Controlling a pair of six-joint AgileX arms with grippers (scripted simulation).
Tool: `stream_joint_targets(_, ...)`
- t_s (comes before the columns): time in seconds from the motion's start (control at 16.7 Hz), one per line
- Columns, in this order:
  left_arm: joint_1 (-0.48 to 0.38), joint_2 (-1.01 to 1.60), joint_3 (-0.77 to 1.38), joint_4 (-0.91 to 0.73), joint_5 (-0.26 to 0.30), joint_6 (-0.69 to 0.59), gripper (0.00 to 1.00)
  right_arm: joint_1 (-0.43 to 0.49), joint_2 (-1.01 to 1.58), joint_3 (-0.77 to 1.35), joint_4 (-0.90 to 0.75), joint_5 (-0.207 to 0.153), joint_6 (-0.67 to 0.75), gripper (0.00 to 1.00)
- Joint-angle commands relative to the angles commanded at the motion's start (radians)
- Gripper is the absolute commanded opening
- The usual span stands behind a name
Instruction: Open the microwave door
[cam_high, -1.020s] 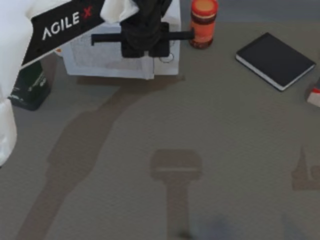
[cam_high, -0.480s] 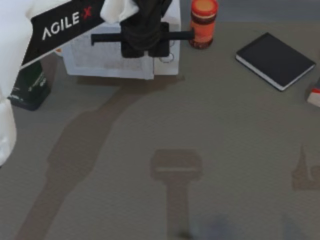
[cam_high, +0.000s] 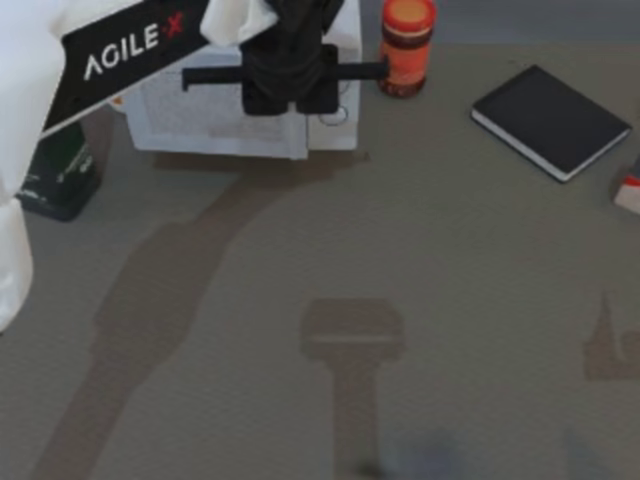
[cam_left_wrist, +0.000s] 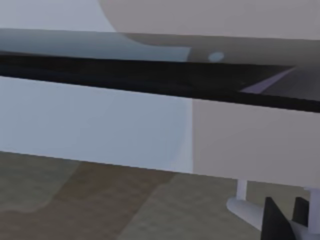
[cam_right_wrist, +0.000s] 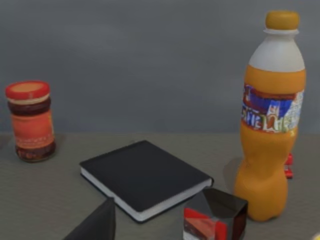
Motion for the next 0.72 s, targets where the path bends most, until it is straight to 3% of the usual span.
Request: stream_joint_targets(0.72,0.013,-0.085,-0.123,0.065,0.031,0.083,0.0,0.0,0.0,0.0,0.0,0.0,0.0,1.0)
